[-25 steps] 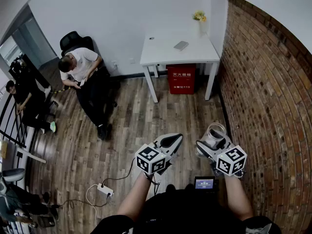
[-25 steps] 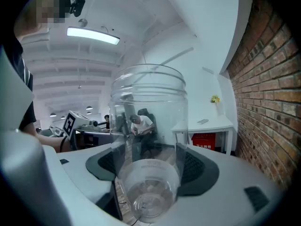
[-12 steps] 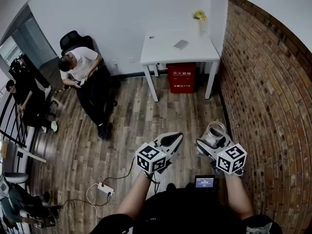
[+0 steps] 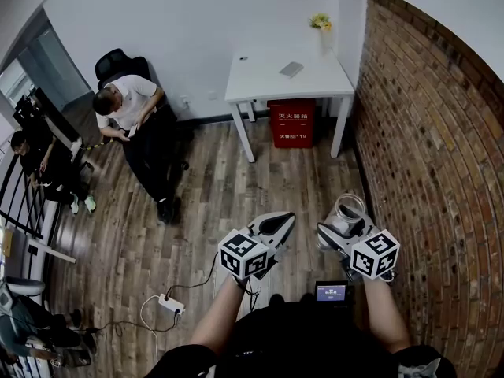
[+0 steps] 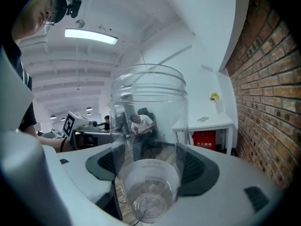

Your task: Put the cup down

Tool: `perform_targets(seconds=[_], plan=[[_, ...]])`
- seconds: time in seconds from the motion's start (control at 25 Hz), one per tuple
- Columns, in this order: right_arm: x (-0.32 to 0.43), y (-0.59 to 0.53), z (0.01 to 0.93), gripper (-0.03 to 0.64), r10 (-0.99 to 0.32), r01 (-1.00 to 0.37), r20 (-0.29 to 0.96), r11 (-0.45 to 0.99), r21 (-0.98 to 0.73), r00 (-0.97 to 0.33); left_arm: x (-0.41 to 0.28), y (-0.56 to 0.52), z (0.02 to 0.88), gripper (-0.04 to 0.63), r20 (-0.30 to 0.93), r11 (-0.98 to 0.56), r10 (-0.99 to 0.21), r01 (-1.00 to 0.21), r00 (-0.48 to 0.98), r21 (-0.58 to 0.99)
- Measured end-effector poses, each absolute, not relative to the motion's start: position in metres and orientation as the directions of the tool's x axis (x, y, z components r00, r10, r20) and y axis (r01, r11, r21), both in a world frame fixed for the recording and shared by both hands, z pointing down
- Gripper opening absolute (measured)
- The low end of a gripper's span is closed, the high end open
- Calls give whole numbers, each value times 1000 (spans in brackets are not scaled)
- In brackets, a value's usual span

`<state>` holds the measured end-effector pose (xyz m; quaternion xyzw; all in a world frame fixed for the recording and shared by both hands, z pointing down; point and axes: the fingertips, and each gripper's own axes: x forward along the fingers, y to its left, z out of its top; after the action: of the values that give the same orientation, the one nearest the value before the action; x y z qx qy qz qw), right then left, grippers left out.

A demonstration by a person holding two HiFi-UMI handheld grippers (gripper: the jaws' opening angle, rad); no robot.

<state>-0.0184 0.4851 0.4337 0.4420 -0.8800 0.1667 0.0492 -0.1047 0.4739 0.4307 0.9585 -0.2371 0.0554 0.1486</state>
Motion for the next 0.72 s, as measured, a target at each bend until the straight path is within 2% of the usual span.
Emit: perform_targets(seconds=[0.72], plan=[[-3, 479, 436, 354, -768, -792, 219, 539, -288, -602, -92, 468, 430, 8, 180, -841, -438, -472, 881, 264]])
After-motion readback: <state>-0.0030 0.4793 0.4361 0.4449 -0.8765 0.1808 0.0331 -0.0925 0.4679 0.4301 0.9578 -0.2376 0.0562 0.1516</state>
